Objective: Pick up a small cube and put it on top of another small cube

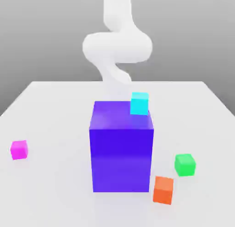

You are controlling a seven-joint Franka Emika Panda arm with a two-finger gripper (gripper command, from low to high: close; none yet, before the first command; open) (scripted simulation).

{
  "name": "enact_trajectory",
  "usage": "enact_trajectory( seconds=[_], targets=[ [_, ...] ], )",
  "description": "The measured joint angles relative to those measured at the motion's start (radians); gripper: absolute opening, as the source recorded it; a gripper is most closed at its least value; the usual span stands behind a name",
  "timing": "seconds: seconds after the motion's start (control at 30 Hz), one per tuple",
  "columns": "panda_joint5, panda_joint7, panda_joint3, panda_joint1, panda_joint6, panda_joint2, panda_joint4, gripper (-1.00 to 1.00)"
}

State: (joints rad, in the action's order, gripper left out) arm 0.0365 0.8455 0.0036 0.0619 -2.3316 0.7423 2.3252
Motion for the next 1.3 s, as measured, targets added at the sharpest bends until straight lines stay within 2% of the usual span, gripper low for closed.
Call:
enact_trajectory(
  seconds=[0.5,0.83,0.97,1.07,1.23,1.3],
  targets=[
    [0.186,0.248,-0.065,0.336,-0.181,-0.351,0.148,0.0],
    [0.214,0.343,-0.19,0.495,-0.309,-0.576,0.248,0.0],
    [0.173,0.344,-0.248,0.551,-0.366,-0.665,0.291,0.0],
    [0.105,0.318,-0.272,0.605,-0.41,-0.731,0.323,0.0],
    [-0.086,0.219,-0.266,0.689,-0.477,-0.839,0.375,0.0],
    [-0.161,0.171,-0.231,0.72,-0.521,-0.898,0.371,0.0]
  ],
)
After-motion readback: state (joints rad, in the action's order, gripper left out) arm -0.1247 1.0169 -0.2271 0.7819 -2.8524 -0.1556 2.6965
